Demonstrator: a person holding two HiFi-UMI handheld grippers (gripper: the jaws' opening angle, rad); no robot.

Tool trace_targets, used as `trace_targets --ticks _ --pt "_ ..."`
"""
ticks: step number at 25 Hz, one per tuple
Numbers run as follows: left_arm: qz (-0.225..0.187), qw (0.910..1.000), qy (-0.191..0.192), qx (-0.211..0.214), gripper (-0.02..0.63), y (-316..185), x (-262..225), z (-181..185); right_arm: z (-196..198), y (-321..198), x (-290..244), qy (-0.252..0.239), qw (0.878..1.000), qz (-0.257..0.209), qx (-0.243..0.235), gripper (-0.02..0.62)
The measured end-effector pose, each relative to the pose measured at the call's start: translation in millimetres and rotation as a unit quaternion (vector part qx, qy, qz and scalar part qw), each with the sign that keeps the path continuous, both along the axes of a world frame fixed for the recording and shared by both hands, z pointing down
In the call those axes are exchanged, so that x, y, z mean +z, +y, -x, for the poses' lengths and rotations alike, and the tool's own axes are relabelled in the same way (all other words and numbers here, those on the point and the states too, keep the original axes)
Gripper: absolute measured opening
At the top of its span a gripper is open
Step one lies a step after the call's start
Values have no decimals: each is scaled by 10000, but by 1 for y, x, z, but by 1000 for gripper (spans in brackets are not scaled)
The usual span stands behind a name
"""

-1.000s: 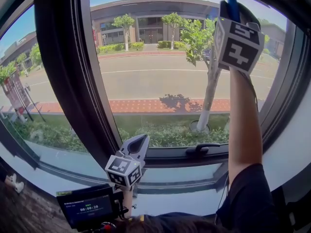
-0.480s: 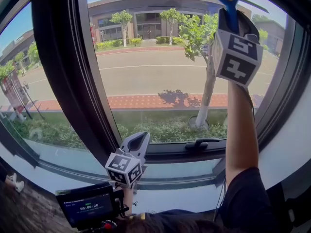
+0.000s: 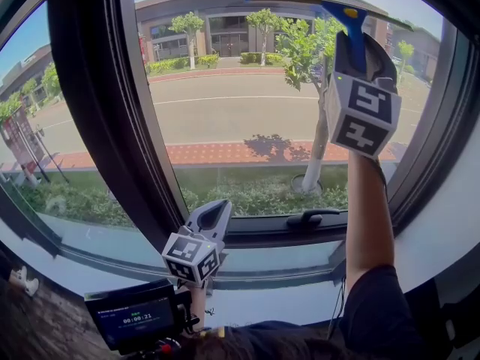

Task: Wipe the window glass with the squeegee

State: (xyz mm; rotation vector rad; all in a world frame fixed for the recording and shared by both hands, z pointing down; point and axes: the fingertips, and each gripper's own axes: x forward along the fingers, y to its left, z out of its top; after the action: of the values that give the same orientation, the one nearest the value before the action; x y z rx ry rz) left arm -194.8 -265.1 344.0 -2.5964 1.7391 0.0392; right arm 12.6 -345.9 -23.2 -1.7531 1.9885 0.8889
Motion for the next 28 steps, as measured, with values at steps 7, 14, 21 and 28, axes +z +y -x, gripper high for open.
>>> trace_targets --ticks 7,14,21,28 --pt "-4 10000 6 18 2 0 0 -1 0 2 34 150 9998 149 38 143" --pt "4 10000 -30 38 2 -1 -2 -5 -4 2 60 152 9994 322 43 143" --pt "40 10000 -9 39 2 1 2 -3 -4 4 88 175 9987 480 34 143" --pt "102 9999 -2 58 2 1 4 -5 -4 8 114 210 9976 665 38 143"
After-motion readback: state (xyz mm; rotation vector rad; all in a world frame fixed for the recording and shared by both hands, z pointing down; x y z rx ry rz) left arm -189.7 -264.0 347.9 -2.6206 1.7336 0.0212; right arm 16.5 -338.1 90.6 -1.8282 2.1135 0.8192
